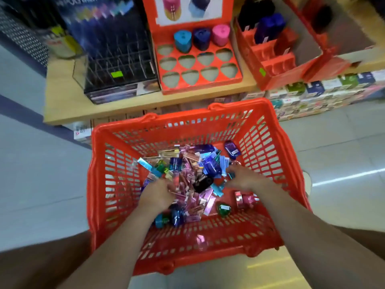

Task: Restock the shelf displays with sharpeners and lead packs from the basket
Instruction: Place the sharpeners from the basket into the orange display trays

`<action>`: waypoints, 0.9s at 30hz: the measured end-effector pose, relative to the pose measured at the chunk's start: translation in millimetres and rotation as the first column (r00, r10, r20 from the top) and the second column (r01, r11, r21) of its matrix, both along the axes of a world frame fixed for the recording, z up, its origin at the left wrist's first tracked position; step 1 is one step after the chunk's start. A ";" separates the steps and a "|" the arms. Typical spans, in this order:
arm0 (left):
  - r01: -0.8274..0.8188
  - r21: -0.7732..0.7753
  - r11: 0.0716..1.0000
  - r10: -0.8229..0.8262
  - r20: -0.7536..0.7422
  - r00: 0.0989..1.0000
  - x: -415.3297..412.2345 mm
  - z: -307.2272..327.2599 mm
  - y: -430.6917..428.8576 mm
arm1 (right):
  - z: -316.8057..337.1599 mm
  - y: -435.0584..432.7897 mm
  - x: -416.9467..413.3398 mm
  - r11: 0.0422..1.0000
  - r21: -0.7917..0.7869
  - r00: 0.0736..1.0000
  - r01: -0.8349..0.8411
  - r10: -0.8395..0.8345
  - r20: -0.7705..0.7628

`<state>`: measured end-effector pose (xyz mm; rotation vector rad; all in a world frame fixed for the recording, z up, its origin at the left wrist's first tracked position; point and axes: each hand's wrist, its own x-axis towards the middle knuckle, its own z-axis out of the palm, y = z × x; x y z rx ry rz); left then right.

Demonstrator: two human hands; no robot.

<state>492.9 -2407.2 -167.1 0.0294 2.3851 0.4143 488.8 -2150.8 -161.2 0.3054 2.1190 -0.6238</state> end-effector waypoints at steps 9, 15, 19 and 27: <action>0.079 -0.239 0.968 -0.034 0.186 0.982 34.7 -36.1 -27.6 | -56.0 -35.2 46.9 0.927 0.119 0.916 -0.356 0.322 0.238; -0.007 -0.242 0.970 0.048 0.163 0.986 32.4 -46.5 -37.0 | -56.1 -39.5 46.6 0.942 0.003 0.921 -0.335 0.327 0.213; 0.128 -0.250 0.960 -0.093 0.147 0.985 34.1 -44.6 -41.9 | -59.8 -50.6 46.4 0.928 -0.045 0.897 -0.370 0.369 0.243; 0.287 -0.123 0.950 -0.252 0.238 0.938 37.6 -46.3 -26.9 | -63.9 -63.4 44.3 0.966 -0.190 0.926 -0.173 0.226 0.302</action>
